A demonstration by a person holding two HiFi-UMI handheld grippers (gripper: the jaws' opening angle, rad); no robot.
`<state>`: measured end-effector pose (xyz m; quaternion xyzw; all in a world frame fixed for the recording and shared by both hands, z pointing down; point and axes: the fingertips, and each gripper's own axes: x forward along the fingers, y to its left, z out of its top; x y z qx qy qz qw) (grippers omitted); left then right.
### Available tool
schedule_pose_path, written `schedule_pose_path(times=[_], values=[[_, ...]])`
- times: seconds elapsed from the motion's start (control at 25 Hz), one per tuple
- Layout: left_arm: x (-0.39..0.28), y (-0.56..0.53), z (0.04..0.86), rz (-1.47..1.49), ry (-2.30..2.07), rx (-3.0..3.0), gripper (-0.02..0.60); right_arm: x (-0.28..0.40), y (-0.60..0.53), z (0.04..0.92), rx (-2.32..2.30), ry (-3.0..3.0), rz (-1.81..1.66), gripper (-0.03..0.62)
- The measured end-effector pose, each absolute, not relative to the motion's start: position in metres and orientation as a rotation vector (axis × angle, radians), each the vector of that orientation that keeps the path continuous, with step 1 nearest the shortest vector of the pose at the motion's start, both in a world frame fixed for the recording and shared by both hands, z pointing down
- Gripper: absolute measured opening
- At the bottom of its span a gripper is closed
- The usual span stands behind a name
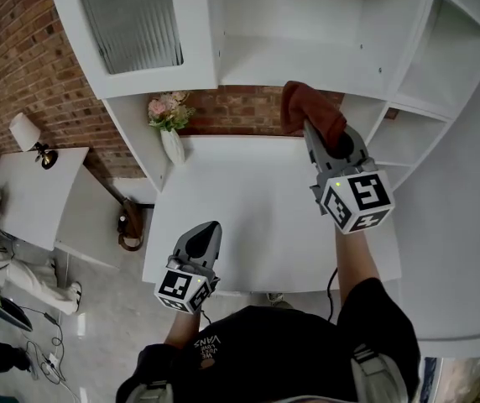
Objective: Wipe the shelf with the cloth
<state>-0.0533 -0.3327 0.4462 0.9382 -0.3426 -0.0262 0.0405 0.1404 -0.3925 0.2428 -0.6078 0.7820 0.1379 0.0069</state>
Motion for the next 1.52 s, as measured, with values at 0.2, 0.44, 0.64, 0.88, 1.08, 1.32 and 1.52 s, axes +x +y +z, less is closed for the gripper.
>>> schedule_pose_path(times=[0.2, 0.44, 0.64, 0.88, 1.08, 1.32, 1.52], values=[[-0.039, -0.35, 0.432, -0.14, -1.065, 2.874, 0.005, 0.137, -0.427, 0.208, -1.871, 2.502, 0.525, 0.067], [-0.039, -0.361, 0.432, -0.156, -1.087, 2.869, 0.005, 0.129, -0.468, 0.159, -1.874, 2.546, 0.65, 0.069], [-0.045, -0.368, 0.43, -0.175, -1.126, 2.846, 0.005, 0.123, -0.506, 0.13, -1.886, 2.591, 0.672, 0.069], [-0.051, -0.371, 0.433, -0.198, -1.166, 2.828, 0.005, 0.12, -0.556, 0.11, -1.931, 2.633, 0.654, 0.069], [-0.061, -0.373, 0.442, -0.203, -1.231, 2.777, 0.005, 0.117, -0.603, 0.117, -1.955, 2.734, 0.524, 0.069], [-0.071, -0.374, 0.448, -0.213, -1.309, 2.728, 0.005, 0.11, -0.654, 0.148, -2.009, 2.878, 0.338, 0.069], [-0.078, -0.374, 0.451, -0.219, -1.358, 2.694, 0.005, 0.105, -0.686, 0.178, -2.069, 2.98, 0.228, 0.069]])
